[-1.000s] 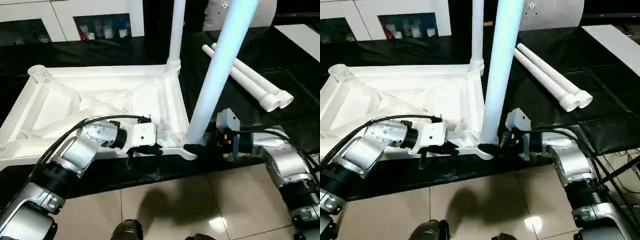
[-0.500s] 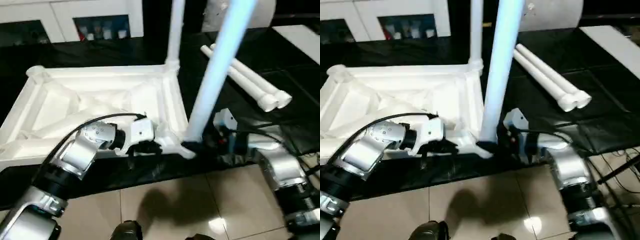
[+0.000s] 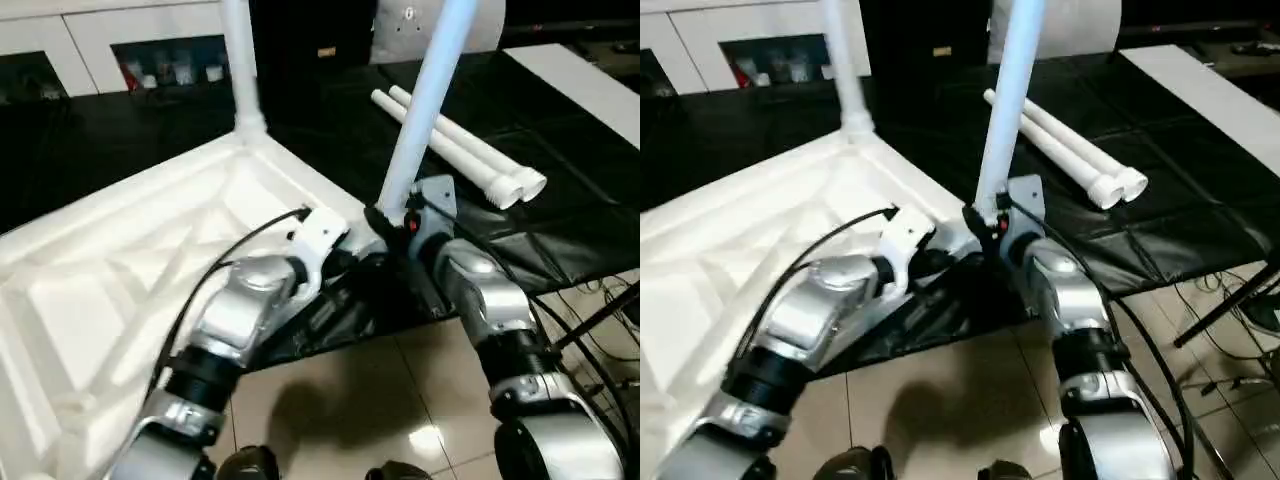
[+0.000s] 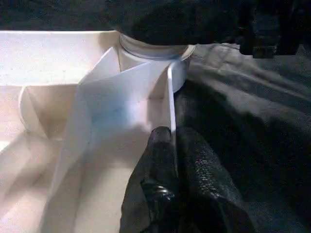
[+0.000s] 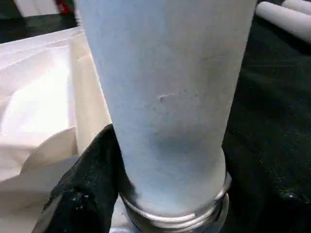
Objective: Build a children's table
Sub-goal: Rotate leg to tighten
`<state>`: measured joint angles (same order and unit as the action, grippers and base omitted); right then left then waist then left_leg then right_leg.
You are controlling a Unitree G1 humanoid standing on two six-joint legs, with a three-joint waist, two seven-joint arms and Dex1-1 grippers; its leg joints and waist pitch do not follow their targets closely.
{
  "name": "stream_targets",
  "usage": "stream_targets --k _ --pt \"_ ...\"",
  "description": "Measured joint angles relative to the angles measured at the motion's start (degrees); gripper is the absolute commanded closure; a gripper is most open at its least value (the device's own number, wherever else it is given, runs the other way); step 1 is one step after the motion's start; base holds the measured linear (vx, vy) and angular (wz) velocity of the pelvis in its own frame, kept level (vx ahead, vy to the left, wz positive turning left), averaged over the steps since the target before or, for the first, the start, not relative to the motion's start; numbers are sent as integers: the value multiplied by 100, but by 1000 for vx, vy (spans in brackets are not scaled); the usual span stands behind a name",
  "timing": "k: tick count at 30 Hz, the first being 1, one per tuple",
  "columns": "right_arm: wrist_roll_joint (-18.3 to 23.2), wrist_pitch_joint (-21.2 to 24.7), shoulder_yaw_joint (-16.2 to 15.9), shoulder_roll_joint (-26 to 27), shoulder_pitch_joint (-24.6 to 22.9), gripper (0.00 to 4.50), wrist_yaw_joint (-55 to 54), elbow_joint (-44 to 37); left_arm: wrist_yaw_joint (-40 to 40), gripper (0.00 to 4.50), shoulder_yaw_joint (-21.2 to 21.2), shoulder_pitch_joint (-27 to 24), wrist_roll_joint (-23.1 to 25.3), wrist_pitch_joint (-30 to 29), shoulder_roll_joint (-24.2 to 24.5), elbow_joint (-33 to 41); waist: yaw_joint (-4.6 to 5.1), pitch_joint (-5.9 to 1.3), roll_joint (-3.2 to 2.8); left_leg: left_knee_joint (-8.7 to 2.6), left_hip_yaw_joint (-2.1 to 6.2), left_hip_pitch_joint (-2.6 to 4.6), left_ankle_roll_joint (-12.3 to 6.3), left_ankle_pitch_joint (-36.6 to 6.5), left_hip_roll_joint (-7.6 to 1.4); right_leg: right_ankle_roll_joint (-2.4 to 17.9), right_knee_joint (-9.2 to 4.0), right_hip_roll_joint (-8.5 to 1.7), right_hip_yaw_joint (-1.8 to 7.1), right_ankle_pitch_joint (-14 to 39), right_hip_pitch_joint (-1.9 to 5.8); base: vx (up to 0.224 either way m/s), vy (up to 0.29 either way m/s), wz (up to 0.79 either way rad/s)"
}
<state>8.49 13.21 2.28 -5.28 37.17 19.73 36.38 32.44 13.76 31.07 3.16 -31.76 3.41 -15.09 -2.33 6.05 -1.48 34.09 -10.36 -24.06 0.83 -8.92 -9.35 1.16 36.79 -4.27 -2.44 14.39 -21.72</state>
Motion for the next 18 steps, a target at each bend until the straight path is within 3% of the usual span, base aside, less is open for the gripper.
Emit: stream_targets --k 8,10,18 --pt "-138 -207 6 81 132 183 -51 265 -78 450 126 32 165 -26 87 64 27 -2 1 -18 -2 3 -9 7 -3 -4 -9 2 -2 -2 -4 0 0 0" --pt "-138 -318 6 82 131 113 -30 322 -74 450 142 41 164 -19 109 64 31 -1 1 -20 -4 2 -9 7 -3 -4 -11 2 0 -2 -5 0 0 0" --pt "10 -658 37 -105 -193 59 618 188 341 450 183 247 126 373 517 -153 -75 10 -6 -62 -13 -25 -28 18 -2 -32 -63 2 -9 -19 -23 0 0 0"
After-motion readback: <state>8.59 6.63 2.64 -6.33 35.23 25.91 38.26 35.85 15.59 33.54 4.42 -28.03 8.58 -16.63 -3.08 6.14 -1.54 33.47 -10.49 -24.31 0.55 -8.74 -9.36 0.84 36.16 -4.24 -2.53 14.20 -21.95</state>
